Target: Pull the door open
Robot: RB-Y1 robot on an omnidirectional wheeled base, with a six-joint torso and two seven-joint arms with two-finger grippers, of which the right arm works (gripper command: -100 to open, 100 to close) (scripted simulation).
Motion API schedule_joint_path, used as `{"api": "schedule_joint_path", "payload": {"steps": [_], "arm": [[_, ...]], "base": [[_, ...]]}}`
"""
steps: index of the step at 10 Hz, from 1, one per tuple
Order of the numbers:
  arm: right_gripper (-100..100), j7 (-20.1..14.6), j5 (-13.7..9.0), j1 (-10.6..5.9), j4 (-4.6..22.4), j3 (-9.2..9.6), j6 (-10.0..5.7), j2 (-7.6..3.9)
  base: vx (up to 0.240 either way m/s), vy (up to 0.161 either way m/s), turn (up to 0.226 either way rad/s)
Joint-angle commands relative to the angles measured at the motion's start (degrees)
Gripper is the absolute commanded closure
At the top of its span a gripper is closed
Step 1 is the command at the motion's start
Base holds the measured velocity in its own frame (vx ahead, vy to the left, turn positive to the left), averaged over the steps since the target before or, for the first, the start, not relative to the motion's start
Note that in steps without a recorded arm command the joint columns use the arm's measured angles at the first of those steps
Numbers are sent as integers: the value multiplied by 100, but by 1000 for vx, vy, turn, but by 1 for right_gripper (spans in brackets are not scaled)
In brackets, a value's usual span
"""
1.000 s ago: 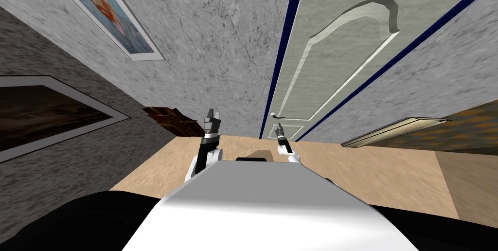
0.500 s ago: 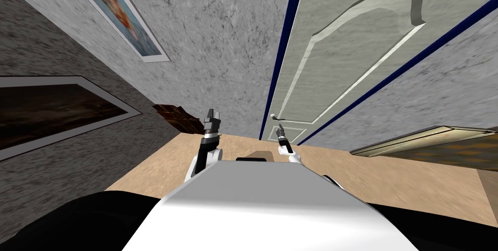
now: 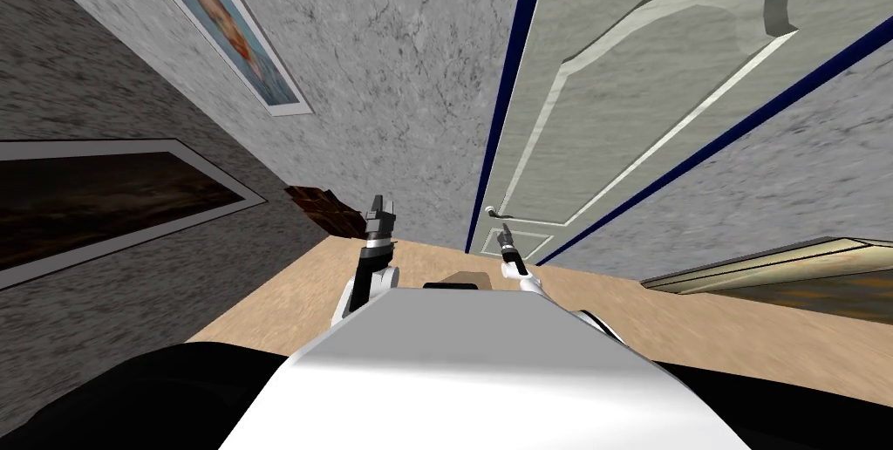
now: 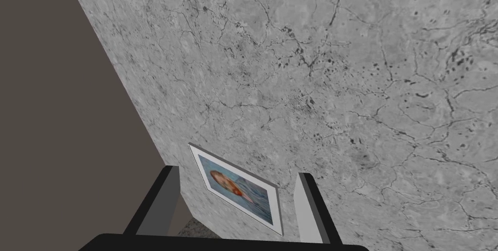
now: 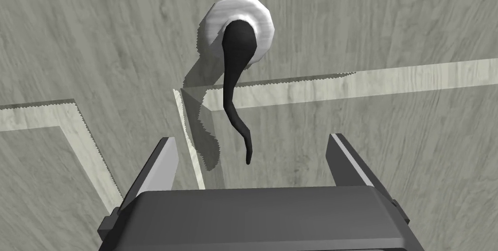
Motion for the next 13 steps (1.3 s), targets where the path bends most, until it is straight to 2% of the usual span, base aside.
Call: {"api": "schedule_joint_path", "payload": {"steps": [1, 6, 7, 9, 10, 13], "arm": [[-100, -80, -29, 102, -40, -53, -36, -82], [-100, -583, -159, 407, 264, -263, -390, -590], [-100, -649, -176, 448, 304, -291, -437, -657], [-100, -666, -167, 419, 357, -276, -480, -646], [100, -666, -167, 419, 357, -276, -480, -646], [100, -666, -167, 419, 357, -276, -480, -646]], "base": [[196, 13, 133], [204, 11, 179], [182, 11, 99], [83, -4, 22], [0, 0, 0], [-13, -1, 3]]}}
